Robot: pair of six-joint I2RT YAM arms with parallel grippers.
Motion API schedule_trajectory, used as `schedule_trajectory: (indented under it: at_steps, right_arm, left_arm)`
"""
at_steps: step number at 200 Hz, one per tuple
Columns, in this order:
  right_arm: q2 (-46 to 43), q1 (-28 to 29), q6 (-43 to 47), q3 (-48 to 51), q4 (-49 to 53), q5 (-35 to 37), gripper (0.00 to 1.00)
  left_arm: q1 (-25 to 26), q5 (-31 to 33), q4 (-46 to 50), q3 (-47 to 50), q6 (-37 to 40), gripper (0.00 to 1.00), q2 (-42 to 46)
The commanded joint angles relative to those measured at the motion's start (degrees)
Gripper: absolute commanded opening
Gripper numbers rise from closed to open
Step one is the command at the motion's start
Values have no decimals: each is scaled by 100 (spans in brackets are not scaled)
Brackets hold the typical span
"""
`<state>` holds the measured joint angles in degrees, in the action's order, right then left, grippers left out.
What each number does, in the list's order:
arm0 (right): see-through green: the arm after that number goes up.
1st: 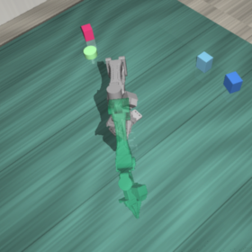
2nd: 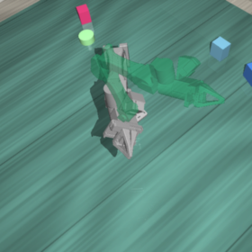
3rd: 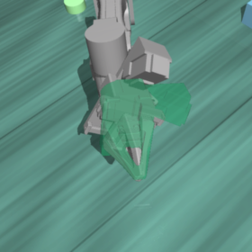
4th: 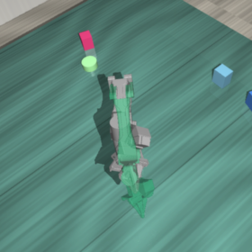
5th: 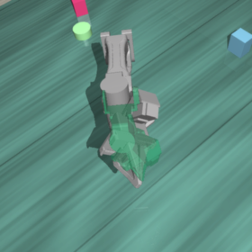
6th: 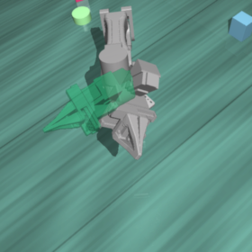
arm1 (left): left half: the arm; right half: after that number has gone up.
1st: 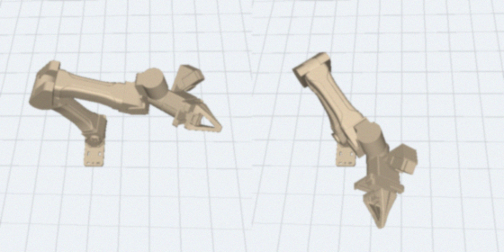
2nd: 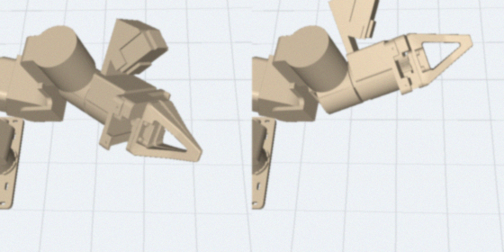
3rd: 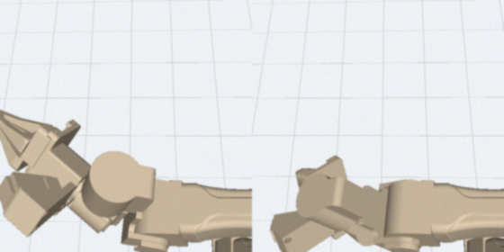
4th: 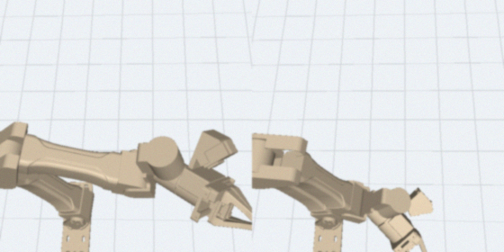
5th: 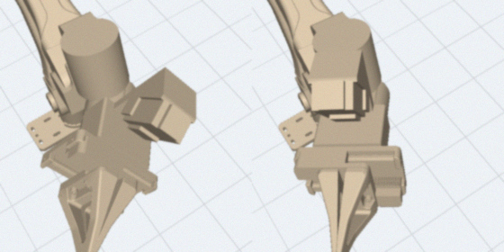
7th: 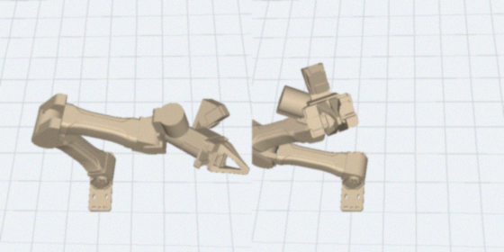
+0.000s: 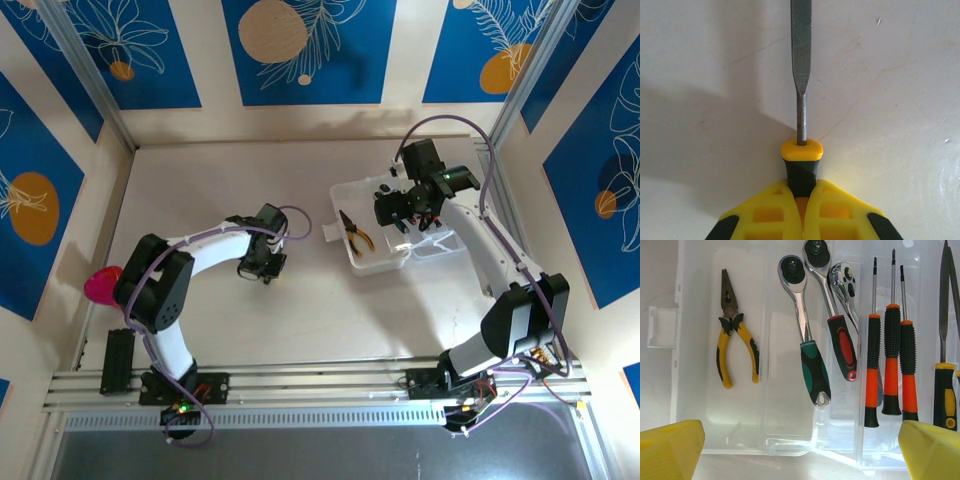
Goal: Pack the tool kit
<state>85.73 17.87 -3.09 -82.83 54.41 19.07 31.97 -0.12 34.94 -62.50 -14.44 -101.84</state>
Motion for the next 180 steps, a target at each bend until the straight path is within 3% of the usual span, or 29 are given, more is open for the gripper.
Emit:
schedule_trajectory:
  at_steps: [1, 27, 68, 112, 151, 180]
  right_arm:
    - [-315, -54, -144, 107, -118, -433, 99]
    - [-545, -94, -418, 266, -423, -1033, 99]
    - [-898, -42, -1574, 955, -1876, -2691, 99]
    - [-775, 341, -2850, 1513, -3617, -3263, 100]
    - [-368, 680, -3123, 1421, -4094, -3058, 73]
    - [-164, 754, -3163, 1295, -4079, -2908, 61]
  left_arm:
    - [-28, -271, -16, -165, 116, 0, 100]
    - [-68, -750, -109, -351, 89, 0, 528]
    - [-60, -2265, -887, -818, -361, 0, 951]
    - [151, -3372, -1918, -1045, -1068, 0, 1001]
    - [307, -3688, -2475, -984, -1424, 0, 957]
    - [312, -3769, -2677, -957, -1500, 0, 991]
